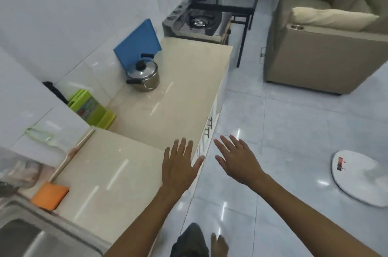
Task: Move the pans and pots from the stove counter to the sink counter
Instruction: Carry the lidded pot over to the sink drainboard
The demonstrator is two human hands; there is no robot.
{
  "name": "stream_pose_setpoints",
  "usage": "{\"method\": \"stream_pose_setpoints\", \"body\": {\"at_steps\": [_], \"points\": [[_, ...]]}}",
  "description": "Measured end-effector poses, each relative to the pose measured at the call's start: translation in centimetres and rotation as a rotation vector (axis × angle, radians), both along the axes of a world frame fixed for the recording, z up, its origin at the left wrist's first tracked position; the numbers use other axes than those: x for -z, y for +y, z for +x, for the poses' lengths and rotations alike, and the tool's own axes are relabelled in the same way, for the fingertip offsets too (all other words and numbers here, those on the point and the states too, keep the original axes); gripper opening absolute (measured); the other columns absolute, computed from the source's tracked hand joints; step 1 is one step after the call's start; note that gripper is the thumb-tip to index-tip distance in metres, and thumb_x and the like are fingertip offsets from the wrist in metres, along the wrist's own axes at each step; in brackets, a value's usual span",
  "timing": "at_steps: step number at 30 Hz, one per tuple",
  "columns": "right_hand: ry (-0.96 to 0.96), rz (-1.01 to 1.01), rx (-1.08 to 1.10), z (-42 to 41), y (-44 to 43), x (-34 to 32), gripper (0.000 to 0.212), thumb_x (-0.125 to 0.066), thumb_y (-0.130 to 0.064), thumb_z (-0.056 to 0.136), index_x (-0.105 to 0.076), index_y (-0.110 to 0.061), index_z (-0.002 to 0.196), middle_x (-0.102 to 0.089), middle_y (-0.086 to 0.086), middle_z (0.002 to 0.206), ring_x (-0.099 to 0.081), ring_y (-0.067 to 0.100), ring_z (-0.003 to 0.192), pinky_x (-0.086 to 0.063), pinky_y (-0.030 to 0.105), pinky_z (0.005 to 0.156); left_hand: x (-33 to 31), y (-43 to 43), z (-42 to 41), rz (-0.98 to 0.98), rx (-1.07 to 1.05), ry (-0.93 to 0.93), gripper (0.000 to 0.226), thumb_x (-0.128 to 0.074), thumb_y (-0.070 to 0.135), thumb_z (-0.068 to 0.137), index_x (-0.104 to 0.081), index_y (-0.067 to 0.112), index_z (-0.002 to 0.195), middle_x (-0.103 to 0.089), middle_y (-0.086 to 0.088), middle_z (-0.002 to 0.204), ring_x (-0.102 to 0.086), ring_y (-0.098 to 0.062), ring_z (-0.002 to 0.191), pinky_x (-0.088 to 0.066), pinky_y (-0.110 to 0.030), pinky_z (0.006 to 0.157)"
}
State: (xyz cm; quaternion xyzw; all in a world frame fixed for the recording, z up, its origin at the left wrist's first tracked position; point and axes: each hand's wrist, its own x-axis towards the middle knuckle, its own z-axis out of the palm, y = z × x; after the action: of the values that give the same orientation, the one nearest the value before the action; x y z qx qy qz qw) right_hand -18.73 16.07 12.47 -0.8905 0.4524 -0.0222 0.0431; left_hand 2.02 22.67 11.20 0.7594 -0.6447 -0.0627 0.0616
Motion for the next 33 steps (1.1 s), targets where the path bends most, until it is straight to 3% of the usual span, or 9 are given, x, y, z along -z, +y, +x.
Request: {"method": "stream_pose_setpoints", "body": {"at_steps": [5, 10, 16, 22, 30, 33], "points": [[-0.013, 0.002, -0.125, 3.9, -13.1, 0.3, 0.052, -0.061, -0.037, 0.098, -0.057, -0.012, 0.142, -0.06, 0.015, 0.143, -0.057, 0.041, 0.129, -0.051, 0.054, 0.101, 0.6, -10.3, 2.7, -0.013, -0.121, 0.032, 0.076, -0.027, 0.07, 0.097, -0.044, 0.022, 0.152, -0.04, -0.004, 0.162, -0.032, -0.024, 0.152, -0.024, -0.048, 0.122], [-0.074, 0.109, -0.191, 9.2, -24.5, 0.9, 0.055, -0.041, -0.045, 0.105, -0.041, -0.018, 0.154, -0.046, 0.006, 0.156, -0.044, 0.031, 0.143, -0.04, 0.045, 0.113, 2.3, -19.8, 7.3, -0.052, -0.299, 0.131, 0.078, -0.028, 0.071, 0.096, -0.038, 0.021, 0.156, -0.035, -0.005, 0.165, -0.03, -0.024, 0.153, -0.025, -0.042, 0.123], [-0.118, 0.175, -0.289, 16.6, -37.4, 0.0, 0.057, -0.036, -0.046, 0.106, -0.033, -0.022, 0.157, -0.04, 0.0, 0.161, -0.037, 0.024, 0.147, -0.034, 0.037, 0.116, 1.1, -29.4, 13.2, -0.092, -0.597, 0.271, 0.076, -0.035, 0.068, 0.097, -0.034, 0.021, 0.156, -0.032, -0.005, 0.166, -0.028, -0.023, 0.153, -0.025, -0.039, 0.121], [-0.152, 0.186, -0.473, 25.5, -47.7, -1.1, 0.057, -0.04, -0.043, 0.106, -0.038, -0.015, 0.155, -0.046, 0.006, 0.157, -0.044, 0.028, 0.142, -0.036, 0.039, 0.113, -0.1, -34.4, 18.8, -0.147, -0.886, 0.319, 0.075, -0.042, 0.064, 0.097, -0.038, 0.015, 0.154, -0.039, -0.01, 0.162, -0.034, -0.026, 0.15, -0.029, -0.043, 0.119], [-0.217, 0.326, -0.657, 36.4, -59.1, 0.4, 0.051, -0.048, -0.04, 0.103, -0.047, -0.011, 0.145, -0.062, 0.014, 0.138, -0.058, 0.032, 0.123, -0.049, 0.04, 0.095, 1.4, -39.9, 22.9, -0.188, -1.234, 0.528, 0.083, -0.042, 0.066, 0.096, -0.03, 0.012, 0.157, -0.035, -0.008, 0.165, -0.031, -0.025, 0.151, -0.029, -0.045, 0.121], [-0.168, 0.389, -0.698, 39.4, -63.0, 1.3, 0.054, -0.047, -0.041, 0.103, -0.043, -0.011, 0.148, -0.059, 0.015, 0.142, -0.055, 0.034, 0.128, -0.049, 0.042, 0.098, 1.5, -42.4, 23.5, -0.157, -1.366, 0.581, 0.086, -0.041, 0.069, 0.095, -0.028, 0.012, 0.158, -0.034, -0.009, 0.165, -0.032, -0.026, 0.151, -0.028, -0.047, 0.121]]}}
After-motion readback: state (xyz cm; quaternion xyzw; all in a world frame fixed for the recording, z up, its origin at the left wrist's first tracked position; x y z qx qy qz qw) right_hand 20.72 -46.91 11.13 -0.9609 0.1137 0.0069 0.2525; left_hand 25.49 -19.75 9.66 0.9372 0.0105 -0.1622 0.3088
